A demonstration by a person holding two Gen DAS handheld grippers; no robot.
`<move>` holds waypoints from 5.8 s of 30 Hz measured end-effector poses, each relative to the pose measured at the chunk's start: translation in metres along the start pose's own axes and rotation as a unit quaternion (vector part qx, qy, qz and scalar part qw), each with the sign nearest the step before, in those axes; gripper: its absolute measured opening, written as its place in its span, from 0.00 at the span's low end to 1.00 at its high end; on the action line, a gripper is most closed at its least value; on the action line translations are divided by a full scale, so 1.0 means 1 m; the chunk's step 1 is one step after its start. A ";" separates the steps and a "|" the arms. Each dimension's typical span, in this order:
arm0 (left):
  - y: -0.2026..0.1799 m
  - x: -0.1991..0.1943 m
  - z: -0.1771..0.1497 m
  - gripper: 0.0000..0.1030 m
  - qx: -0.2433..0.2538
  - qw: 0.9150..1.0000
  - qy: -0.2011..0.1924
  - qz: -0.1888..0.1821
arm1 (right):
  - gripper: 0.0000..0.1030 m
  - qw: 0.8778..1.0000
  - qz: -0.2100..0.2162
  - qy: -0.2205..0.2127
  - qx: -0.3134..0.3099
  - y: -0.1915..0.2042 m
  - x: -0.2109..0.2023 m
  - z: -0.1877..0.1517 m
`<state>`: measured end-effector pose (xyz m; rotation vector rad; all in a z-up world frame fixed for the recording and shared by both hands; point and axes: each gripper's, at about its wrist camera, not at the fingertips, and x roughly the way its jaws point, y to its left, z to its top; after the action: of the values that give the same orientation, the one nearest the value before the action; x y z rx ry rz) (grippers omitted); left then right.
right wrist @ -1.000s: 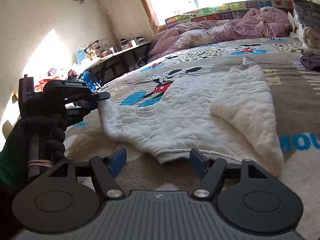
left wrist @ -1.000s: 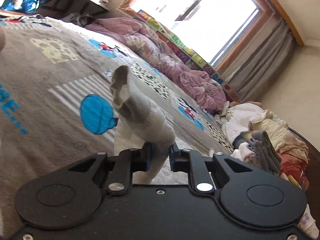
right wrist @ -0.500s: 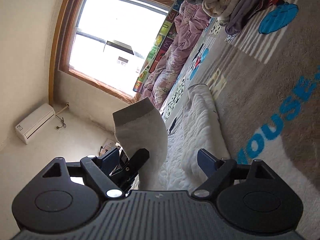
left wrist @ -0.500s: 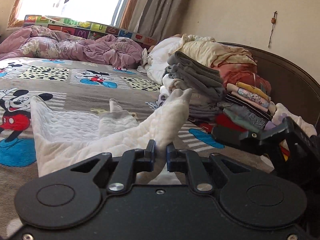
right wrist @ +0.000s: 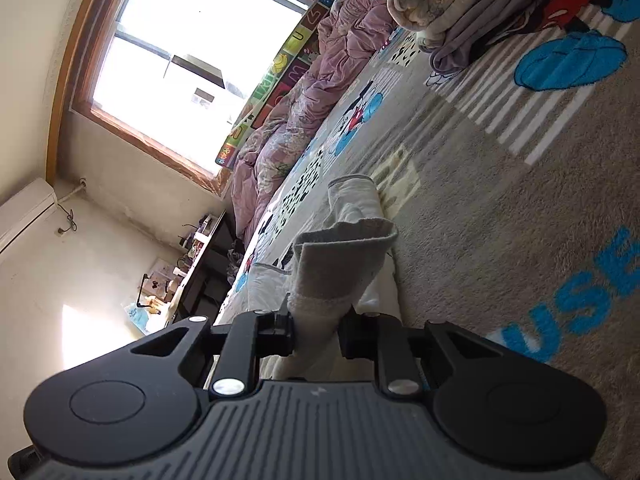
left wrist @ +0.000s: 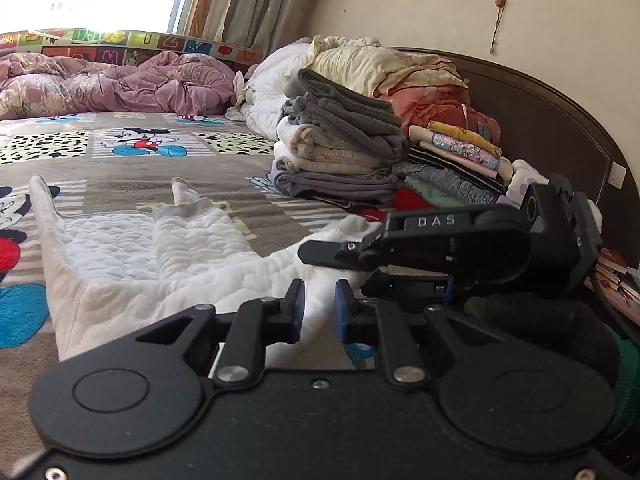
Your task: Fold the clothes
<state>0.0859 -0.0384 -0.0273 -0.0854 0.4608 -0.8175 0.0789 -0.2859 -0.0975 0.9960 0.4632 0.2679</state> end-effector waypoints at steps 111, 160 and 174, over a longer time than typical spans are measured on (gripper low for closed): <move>0.161 0.163 0.071 0.27 0.017 0.937 0.221 0.271 | 0.14 0.993 0.095 0.070 0.003 -0.061 0.022 0.019; 0.014 -0.045 -0.035 0.55 0.099 0.987 0.069 0.101 | 0.14 0.995 -0.001 0.049 -0.085 0.002 0.006 0.016; 0.042 -0.031 -0.055 0.43 0.053 0.991 0.105 0.071 | 0.14 0.987 -0.068 0.060 -0.130 0.101 0.051 0.025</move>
<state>0.0728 0.0189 -0.0754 0.1320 0.6139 -0.7130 0.1349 -0.2300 -0.0131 0.6917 0.5876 0.2586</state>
